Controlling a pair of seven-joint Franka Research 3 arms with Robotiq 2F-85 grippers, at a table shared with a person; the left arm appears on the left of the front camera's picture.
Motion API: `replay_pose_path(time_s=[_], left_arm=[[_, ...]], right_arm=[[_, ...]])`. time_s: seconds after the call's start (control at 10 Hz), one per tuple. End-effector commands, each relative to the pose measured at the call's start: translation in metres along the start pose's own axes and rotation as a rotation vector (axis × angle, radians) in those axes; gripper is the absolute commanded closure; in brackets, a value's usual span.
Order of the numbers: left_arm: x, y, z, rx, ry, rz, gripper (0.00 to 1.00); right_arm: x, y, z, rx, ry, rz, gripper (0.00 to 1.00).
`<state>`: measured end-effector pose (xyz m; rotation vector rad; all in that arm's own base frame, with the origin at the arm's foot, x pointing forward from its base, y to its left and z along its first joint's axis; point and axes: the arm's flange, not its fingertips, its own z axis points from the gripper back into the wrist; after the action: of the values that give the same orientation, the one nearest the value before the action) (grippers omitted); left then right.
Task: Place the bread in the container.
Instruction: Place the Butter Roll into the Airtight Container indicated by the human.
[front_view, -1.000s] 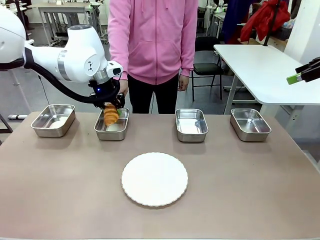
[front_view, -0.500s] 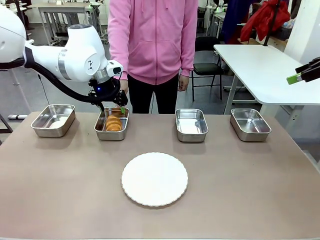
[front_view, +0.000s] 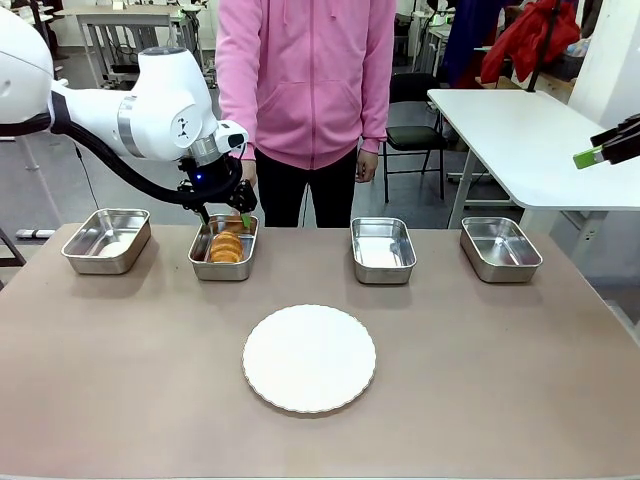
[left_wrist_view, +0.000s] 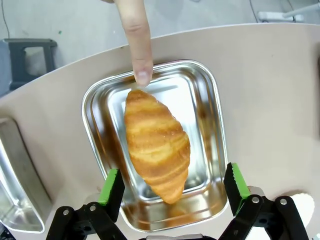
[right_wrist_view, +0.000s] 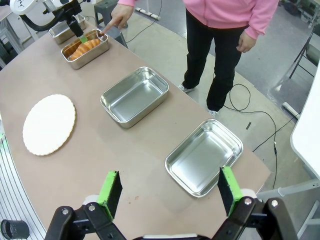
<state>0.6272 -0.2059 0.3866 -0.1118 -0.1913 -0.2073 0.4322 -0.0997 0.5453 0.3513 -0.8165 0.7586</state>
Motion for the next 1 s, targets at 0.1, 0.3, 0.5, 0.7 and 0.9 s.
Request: replay_pose_path(time_s=[0.1,0.3,0.5,0.7,0.9], left_arm=[[0.000,0.000,0.000,0.000,0.000,0.000,0.00],[-0.042,-0.010,0.049,0.018,-0.092,-0.010,0.00],[-0.084,-0.014,0.090,0.030,-0.134,0.001,0.00],[-0.125,-0.025,0.114,0.094,-0.137,0.017,0.00],[-0.167,-0.037,0.124,0.127,-0.119,0.037,0.00]], right_arm=[[0.002,0.000,0.000,0.006,-0.029,0.003,0.00],[0.002,0.000,0.000,0.006,-0.029,0.003,0.00],[0.002,0.000,0.000,0.006,-0.029,0.003,0.00],[0.002,0.000,0.000,0.006,-0.029,0.003,0.00],[0.002,0.000,0.000,0.006,-0.029,0.003,0.00]])
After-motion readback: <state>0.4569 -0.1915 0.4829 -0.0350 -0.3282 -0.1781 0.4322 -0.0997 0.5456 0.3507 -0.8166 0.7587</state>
